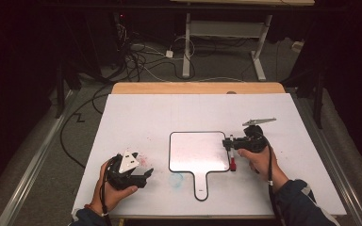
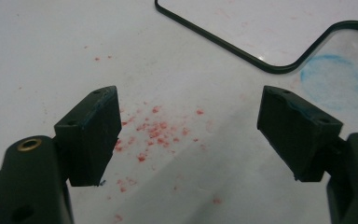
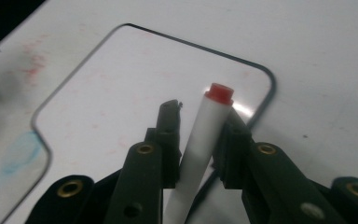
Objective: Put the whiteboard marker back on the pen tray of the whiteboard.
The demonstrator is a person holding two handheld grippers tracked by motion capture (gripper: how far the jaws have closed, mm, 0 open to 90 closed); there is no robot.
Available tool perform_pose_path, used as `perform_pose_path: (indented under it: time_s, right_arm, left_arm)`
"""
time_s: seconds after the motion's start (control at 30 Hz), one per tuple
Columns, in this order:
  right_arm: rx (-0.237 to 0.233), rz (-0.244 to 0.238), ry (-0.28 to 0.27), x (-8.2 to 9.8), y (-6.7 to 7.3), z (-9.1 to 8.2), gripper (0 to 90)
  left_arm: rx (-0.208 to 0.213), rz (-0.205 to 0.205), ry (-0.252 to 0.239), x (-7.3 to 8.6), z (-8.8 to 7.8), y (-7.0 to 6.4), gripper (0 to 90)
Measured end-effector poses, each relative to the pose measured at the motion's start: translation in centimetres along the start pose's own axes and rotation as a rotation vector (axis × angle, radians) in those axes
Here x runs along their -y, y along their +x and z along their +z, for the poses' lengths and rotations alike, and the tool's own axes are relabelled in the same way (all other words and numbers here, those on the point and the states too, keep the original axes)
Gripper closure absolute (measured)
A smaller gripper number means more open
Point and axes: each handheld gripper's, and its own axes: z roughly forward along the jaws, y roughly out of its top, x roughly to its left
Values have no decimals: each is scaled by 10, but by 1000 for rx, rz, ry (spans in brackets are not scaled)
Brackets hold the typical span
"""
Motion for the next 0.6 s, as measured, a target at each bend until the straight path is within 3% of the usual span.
perform_pose_path:
  time_s: [0.1, 0.3, 0.37, 0.5, 0.6]
  right_arm:
    - [51, -12, -13, 0, -3, 6, 721]
    - [104, -40, -9, 3, -4, 18, 701]
    - [146, -63, -2, 2, -2, 19, 676]
    - [155, -87, 1, 3, -2, 22, 649]
    - [187, -123, -3, 2, 1, 21, 650]
  left_arm:
    - [11, 21, 19, -1, 4, -4, 209]
    - [11, 41, 29, -4, 8, -7, 210]
    - [11, 42, 27, -4, 8, -6, 210]
    - [8, 45, 25, -4, 8, -6, 210]
    - [8, 46, 26, -4, 8, -7, 210]
